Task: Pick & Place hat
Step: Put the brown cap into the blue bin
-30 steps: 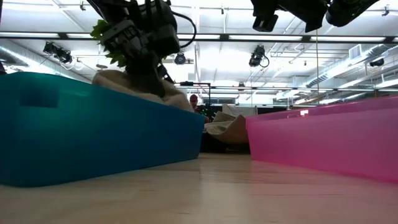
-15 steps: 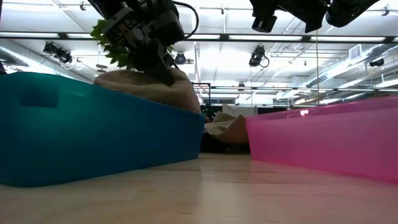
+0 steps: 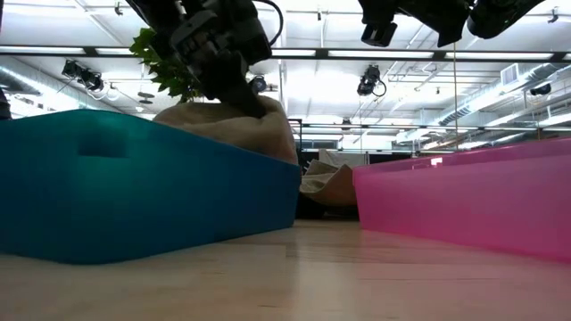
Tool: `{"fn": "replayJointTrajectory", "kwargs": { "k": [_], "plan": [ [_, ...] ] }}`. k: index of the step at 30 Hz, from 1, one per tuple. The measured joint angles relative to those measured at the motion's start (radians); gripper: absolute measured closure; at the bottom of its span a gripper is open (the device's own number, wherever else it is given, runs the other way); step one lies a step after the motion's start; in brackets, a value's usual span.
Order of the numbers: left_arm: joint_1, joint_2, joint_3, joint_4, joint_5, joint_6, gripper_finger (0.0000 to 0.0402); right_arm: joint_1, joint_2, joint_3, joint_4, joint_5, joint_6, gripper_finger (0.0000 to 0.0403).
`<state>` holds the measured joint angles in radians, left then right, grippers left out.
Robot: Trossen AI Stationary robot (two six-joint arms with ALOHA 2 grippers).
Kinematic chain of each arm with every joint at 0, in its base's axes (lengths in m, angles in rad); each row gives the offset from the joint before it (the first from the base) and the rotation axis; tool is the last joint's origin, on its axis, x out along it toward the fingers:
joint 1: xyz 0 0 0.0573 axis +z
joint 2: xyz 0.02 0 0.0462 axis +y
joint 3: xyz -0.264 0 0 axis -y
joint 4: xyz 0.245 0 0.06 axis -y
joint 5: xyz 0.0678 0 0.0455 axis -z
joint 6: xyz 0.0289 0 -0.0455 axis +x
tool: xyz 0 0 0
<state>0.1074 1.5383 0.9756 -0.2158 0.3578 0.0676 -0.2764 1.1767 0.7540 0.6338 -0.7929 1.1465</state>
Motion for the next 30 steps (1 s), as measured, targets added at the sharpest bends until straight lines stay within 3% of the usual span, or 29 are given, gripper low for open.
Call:
{"fn": "replayJointTrajectory", "kwargs": {
  "k": [8,12,30],
  "plan": [
    [-0.019,0.0,0.0,0.009,-0.002,-0.104,0.0181,0.0,0.0,0.0,-0.004,0.0,-0.007,0.008],
    [-0.037,0.0,0.0,0.009,-0.035,-0.126,0.0138,0.0,0.0,0.0,-0.015,0.0,-0.007,0.008],
    [-0.074,-0.057,-0.001,0.008,-0.391,-0.167,0.0125,0.0,0.0,0.0,-0.037,0.016,0.023,0.008]
  ]
}}
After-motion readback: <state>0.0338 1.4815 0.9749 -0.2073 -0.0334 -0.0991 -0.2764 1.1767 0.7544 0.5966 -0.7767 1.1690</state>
